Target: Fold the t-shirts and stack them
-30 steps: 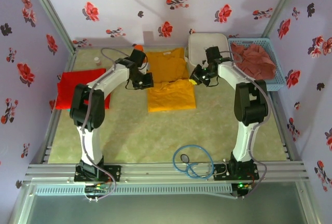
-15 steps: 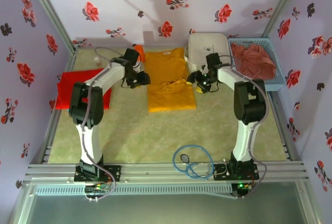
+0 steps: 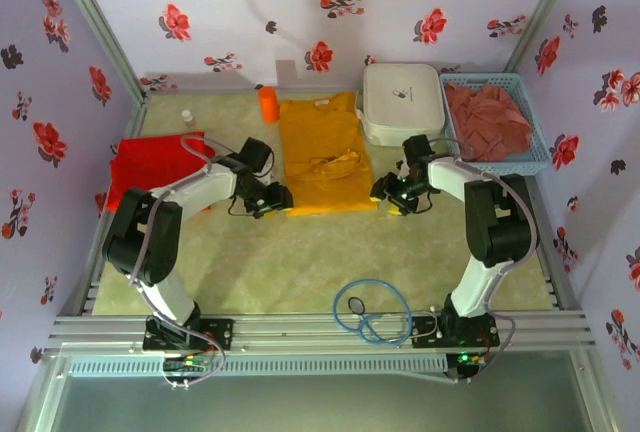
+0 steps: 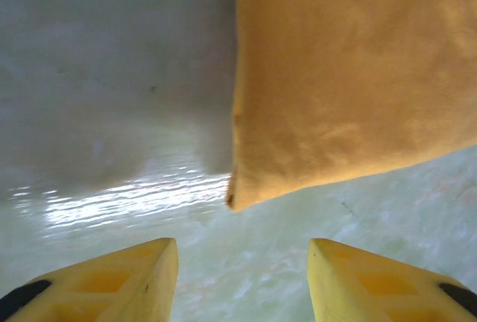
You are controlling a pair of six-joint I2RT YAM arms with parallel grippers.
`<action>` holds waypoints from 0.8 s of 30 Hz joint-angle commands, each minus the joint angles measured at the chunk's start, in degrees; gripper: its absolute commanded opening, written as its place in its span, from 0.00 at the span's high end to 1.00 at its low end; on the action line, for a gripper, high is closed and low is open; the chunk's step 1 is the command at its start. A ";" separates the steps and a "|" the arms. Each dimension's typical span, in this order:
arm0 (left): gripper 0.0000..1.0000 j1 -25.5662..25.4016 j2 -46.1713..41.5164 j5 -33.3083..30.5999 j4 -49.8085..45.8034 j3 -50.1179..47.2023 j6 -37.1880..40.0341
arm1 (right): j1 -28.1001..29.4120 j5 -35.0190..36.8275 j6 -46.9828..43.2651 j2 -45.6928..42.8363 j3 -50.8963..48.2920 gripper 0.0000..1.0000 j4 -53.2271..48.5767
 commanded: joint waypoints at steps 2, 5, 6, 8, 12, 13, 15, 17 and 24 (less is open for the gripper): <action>0.51 -0.81 2.97 0.97 3.60 0.44 -3.20 | 2.17 3.43 -0.57 1.12 1.61 0.46 -0.08; 0.50 -1.38 3.99 1.10 3.52 1.25 -3.60 | 3.60 3.65 -0.25 2.39 2.90 0.47 -0.43; 0.50 -1.62 4.40 1.21 3.52 1.44 -3.68 | 4.21 3.93 -0.08 2.61 3.26 0.47 -0.45; 0.50 -2.11 5.11 1.25 3.43 1.79 -4.02 | 4.91 4.18 0.24 2.91 3.53 0.48 0.12; 0.49 -2.88 7.12 1.58 4.31 2.31 -4.91 | 5.84 4.96 0.43 4.30 4.84 0.51 -0.53; 0.48 -2.97 7.49 1.59 4.46 2.43 -5.12 | 5.91 5.21 0.43 4.51 4.92 0.52 -0.60; 0.49 -2.97 7.95 1.58 5.13 2.36 -5.48 | 5.97 5.55 0.56 4.61 4.77 0.56 -0.61; 0.49 -2.97 8.28 1.59 5.49 2.36 -5.77 | 5.98 5.76 0.59 4.67 4.73 0.60 -0.68; 0.55 -2.97 9.71 1.29 7.45 3.47 -6.73 | 5.95 5.76 0.78 4.94 4.68 0.84 -0.44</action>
